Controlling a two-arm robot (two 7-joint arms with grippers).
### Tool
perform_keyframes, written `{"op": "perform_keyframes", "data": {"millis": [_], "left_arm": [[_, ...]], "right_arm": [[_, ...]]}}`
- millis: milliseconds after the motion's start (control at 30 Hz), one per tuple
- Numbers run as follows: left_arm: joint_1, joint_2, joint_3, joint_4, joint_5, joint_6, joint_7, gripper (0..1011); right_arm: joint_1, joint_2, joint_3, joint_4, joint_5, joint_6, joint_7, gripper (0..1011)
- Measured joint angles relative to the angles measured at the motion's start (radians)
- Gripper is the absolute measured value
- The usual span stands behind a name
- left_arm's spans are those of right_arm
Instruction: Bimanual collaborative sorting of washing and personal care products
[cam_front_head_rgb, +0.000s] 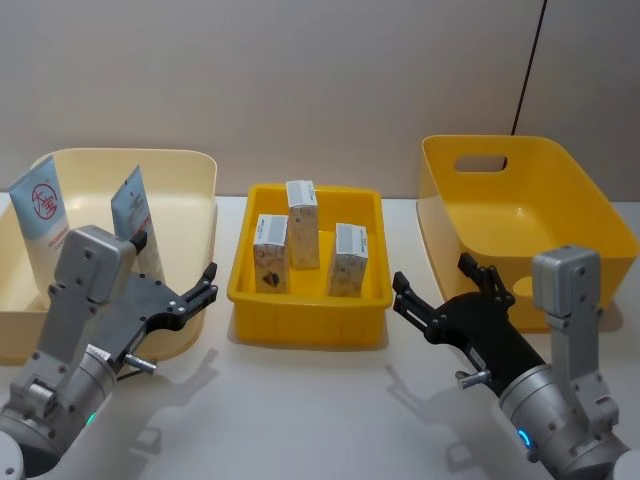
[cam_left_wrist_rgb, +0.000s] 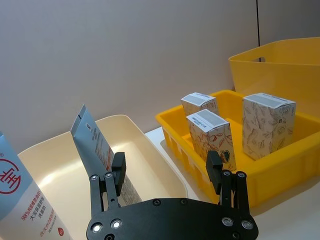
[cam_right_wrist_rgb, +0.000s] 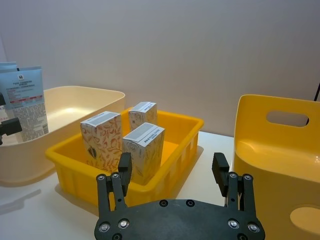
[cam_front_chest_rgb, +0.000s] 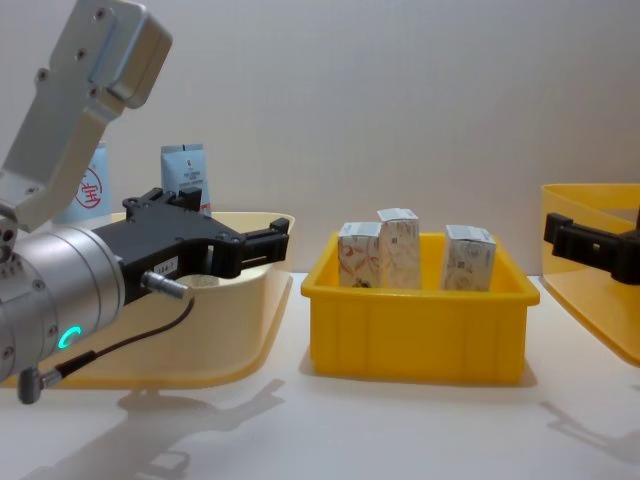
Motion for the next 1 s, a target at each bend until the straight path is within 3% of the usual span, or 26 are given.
{"op": "perform_keyframes", "data": {"millis": [1000], "left_arm": [[0.0, 0.0, 0.0, 0.0, 0.0, 0.0, 0.0, 1002]], "right_arm": [[0.0, 0.0, 0.0, 0.0, 0.0, 0.0, 0.0, 1001]]}}
